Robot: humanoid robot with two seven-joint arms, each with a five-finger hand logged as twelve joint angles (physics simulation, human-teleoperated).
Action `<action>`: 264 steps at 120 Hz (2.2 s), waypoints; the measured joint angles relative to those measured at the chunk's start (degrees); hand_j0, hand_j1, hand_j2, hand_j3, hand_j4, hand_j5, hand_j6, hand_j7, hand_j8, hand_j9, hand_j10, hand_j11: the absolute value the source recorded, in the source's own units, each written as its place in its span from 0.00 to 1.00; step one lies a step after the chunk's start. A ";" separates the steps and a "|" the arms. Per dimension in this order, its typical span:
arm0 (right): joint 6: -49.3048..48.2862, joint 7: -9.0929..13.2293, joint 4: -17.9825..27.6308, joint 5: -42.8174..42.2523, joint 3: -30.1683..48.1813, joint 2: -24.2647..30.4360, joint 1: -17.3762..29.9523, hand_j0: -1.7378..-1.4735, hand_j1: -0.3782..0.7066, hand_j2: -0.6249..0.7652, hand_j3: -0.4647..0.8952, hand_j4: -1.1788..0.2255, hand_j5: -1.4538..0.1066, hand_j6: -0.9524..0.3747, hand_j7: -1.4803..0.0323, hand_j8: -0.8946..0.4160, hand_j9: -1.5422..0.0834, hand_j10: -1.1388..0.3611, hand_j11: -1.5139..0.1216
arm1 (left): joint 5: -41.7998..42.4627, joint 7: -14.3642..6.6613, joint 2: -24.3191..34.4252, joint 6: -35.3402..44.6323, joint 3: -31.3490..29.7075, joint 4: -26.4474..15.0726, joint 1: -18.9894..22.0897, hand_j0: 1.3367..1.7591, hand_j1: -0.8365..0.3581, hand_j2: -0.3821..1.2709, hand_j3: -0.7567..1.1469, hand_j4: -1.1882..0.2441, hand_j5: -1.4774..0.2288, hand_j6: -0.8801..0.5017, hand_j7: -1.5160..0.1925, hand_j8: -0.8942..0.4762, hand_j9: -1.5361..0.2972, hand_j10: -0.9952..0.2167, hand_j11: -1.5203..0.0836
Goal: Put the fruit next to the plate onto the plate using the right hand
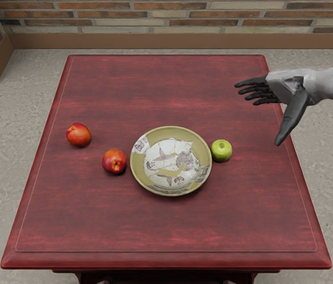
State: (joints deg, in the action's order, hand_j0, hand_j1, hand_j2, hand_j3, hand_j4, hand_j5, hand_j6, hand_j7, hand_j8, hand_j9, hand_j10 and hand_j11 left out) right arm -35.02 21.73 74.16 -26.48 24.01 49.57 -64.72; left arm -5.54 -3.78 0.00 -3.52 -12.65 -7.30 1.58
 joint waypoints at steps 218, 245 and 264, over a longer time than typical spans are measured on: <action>45.66 0.94 15.07 -41.16 -5.31 -14.69 20.15 0.30 0.44 0.40 0.34 0.57 0.62 0.43 0.66 0.39 0.65 0.51 0.63 | 0.00 0.00 0.00 -0.01 0.00 0.00 0.00 0.76 0.75 0.26 0.40 0.66 0.68 0.46 0.70 0.47 0.66 0.62 0.75; 45.84 0.87 12.91 -42.12 -5.66 -16.09 20.31 0.30 0.47 0.39 0.34 0.55 0.60 0.41 0.63 0.37 0.63 0.49 0.61 | 0.00 0.00 0.00 -0.01 0.00 0.00 0.00 0.76 0.75 0.26 0.40 0.66 0.68 0.46 0.70 0.47 0.66 0.62 0.75; 46.69 0.66 12.18 -42.43 -6.11 -16.51 20.45 0.30 0.51 0.39 0.34 0.53 0.57 0.38 0.60 0.35 0.60 0.47 0.58 | 0.00 0.00 0.00 0.00 0.00 0.00 0.00 0.76 0.75 0.26 0.40 0.66 0.68 0.46 0.70 0.47 0.66 0.62 0.75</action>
State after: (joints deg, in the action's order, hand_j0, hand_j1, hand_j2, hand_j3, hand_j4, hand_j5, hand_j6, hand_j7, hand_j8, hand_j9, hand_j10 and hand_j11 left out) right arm 11.67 22.39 86.34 -68.92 17.90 33.06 -44.27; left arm -5.54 -3.78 0.00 -3.52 -12.65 -7.29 1.58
